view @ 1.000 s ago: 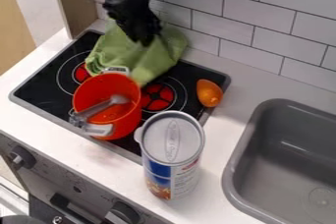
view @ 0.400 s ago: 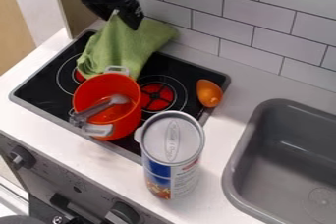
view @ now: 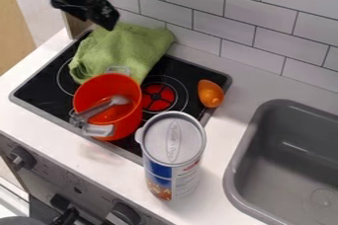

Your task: Move the green cloth to the upper left side of the burner

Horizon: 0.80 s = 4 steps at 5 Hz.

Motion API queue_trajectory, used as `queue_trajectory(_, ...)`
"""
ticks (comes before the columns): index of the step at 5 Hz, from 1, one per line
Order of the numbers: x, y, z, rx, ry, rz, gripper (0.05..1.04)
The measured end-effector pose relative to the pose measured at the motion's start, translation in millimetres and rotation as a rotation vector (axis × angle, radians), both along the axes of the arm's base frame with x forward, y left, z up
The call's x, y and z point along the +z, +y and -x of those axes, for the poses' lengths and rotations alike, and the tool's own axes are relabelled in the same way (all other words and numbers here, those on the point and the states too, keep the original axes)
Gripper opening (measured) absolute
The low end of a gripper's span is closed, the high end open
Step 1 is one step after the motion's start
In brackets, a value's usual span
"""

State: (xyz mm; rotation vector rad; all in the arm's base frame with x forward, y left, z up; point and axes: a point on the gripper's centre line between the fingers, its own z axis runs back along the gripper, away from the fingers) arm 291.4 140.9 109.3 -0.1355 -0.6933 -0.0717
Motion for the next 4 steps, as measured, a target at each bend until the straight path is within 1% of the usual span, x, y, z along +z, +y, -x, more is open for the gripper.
queue_trajectory(1, 3.7, 1, -2, 0.028, 0.025, 0.012, 0.998)
queue_trajectory(2, 8.9, 12, 3, 0.009, 0.064, -0.028, 0.998)
queue_trajectory(3, 12.8, 40, 14, 0.063, 0.098, -0.101, 0.998)
queue_trajectory(4, 3.8, 71, 16, 0.11, 0.154, -0.127, 0.998)
